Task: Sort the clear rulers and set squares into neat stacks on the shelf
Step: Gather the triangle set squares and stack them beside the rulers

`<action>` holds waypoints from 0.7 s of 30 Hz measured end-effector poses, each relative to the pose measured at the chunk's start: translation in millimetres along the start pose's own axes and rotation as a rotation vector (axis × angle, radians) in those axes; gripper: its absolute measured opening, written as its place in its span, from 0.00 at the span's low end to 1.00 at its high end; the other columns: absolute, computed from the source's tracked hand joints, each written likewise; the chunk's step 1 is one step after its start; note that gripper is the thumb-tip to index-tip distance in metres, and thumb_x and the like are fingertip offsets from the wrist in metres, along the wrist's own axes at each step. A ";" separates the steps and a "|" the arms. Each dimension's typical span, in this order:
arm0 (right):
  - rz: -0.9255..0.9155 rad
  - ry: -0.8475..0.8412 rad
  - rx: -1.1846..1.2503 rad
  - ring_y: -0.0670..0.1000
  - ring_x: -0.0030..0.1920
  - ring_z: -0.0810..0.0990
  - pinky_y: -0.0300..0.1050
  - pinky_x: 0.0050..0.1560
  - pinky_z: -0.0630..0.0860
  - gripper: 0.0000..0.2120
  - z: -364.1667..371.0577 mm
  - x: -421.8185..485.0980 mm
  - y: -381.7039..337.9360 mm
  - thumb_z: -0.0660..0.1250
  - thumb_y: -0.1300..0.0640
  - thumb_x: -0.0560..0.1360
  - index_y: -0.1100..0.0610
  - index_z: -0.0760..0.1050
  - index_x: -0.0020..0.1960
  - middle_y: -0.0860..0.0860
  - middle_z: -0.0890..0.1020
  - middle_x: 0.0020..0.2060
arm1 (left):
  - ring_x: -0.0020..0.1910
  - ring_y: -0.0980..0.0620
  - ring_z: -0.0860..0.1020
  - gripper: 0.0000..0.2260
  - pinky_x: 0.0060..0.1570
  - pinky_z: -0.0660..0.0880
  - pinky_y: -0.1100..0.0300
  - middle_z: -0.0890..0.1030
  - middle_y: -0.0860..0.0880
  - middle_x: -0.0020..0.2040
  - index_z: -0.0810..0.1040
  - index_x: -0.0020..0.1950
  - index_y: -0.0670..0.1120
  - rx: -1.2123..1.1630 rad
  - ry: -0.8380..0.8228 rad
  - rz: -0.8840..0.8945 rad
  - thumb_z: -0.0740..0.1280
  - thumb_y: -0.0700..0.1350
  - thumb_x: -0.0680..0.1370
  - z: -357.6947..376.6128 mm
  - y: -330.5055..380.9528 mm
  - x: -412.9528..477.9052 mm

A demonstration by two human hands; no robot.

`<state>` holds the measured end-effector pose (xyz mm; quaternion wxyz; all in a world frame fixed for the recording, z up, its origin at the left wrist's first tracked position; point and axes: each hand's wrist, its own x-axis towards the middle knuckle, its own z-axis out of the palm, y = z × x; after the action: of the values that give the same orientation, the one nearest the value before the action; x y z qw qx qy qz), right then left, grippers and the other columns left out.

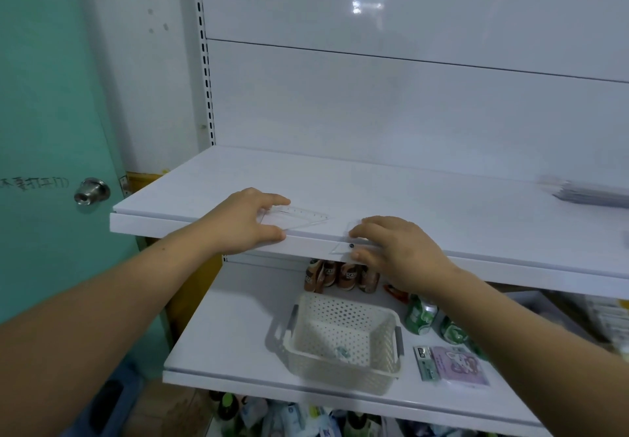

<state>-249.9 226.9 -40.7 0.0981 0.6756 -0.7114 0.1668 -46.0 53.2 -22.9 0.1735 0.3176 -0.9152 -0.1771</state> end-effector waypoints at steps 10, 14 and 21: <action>0.258 -0.005 0.026 0.51 0.65 0.71 0.44 0.63 0.67 0.34 -40.4 16.8 19.9 0.63 0.46 0.78 0.52 0.51 0.77 0.50 0.67 0.70 | 0.53 0.55 0.74 0.28 0.51 0.67 0.61 0.70 0.52 0.64 0.66 0.70 0.56 -0.133 0.068 0.060 0.72 0.51 0.72 3.8 26.9 28.1; 0.345 0.008 0.057 0.44 0.49 0.70 0.38 0.55 0.66 0.34 -57.7 0.1 41.7 0.66 0.48 0.76 0.46 0.52 0.77 0.44 0.70 0.67 | 0.50 0.54 0.74 0.28 0.51 0.67 0.61 0.74 0.55 0.50 0.62 0.71 0.61 -0.187 0.025 0.100 0.70 0.51 0.74 18.0 49.0 47.6; 0.591 0.113 0.069 0.45 0.41 0.74 0.42 0.47 0.68 0.29 -95.0 -81.8 101.4 0.69 0.45 0.73 0.48 0.63 0.70 0.45 0.77 0.56 | 0.48 0.53 0.73 0.31 0.51 0.66 0.61 0.71 0.52 0.46 0.53 0.76 0.55 -0.250 -0.020 0.229 0.66 0.48 0.77 62.5 132.8 63.9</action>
<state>-353.3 341.2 6.8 0.0619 0.4319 -0.8645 0.2495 -189.1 123.2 -6.9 0.2217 0.1856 -0.9180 -0.2715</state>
